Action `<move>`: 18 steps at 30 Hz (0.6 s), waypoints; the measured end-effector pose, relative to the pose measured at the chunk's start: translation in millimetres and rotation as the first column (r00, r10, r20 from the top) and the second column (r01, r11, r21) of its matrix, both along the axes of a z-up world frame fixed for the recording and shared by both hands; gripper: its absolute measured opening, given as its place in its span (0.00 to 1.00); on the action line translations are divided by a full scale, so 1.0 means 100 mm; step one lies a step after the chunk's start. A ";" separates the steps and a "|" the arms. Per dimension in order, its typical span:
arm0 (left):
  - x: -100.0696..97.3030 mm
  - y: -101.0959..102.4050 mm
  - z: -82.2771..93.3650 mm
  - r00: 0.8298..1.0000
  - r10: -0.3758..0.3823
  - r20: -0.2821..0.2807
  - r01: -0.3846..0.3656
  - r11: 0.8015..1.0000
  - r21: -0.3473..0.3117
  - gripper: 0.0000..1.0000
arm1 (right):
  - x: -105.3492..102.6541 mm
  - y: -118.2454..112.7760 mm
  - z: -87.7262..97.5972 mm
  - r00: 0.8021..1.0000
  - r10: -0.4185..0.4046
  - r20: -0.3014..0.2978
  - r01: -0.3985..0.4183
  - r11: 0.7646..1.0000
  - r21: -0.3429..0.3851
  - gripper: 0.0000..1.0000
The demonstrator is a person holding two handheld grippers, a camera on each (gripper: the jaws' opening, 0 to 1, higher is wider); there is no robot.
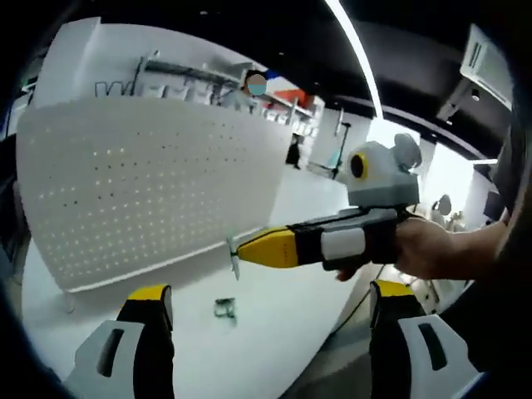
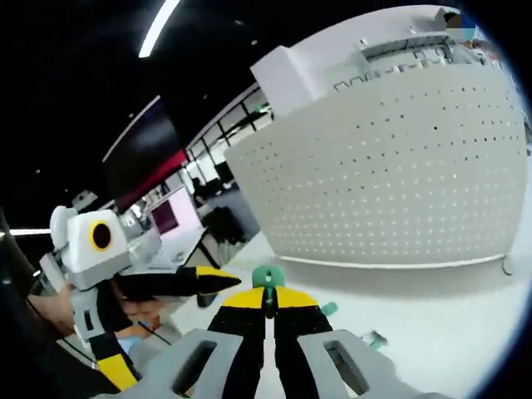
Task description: Insert the hook assembly into the mounting plate slot until the hook locks in place.
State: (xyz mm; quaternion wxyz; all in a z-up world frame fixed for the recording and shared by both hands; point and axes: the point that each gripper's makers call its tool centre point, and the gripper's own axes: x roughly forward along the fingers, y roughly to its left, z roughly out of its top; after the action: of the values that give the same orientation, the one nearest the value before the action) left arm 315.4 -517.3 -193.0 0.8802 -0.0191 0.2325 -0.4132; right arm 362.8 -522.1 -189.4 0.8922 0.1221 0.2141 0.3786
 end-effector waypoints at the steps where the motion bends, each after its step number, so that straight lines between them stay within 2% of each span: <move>1: -0.02 0.01 0.02 1.000 -0.003 0.001 0.003 1.000 -0.005 1.00 | 0.00 0.00 0.00 1.000 0.001 0.005 -0.001 1.000 -0.006 0.00; 5: -0.02 0.08 0.09 1.000 0.017 0.009 -0.017 0.999 -0.031 1.00 | 0.09 -0.02 0.03 0.999 -0.022 0.038 0.023 0.999 -0.031 0.00; 8: 0.00 0.16 0.12 0.999 0.047 0.011 -0.047 0.998 -0.041 1.00 | 0.21 -0.08 0.07 0.993 -0.070 0.093 0.076 0.995 -0.061 0.00; 13: 0.02 0.30 0.09 0.995 0.097 -0.016 -0.097 0.995 -0.028 1.00 | 0.35 -0.16 0.12 0.981 -0.111 0.157 0.125 0.989 -0.084 0.00; 18: 0.06 0.41 0.12 0.992 0.126 -0.008 -0.126 0.991 -0.032 1.00 | 0.48 -0.25 0.18 0.971 -0.140 0.192 0.161 0.982 -0.101 0.00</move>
State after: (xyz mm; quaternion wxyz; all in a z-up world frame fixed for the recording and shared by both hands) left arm 321.6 -476.4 -181.4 0.9035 -0.0492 0.2268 -0.3604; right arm 410.8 -547.6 -171.2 0.9399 0.0504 0.1424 0.3063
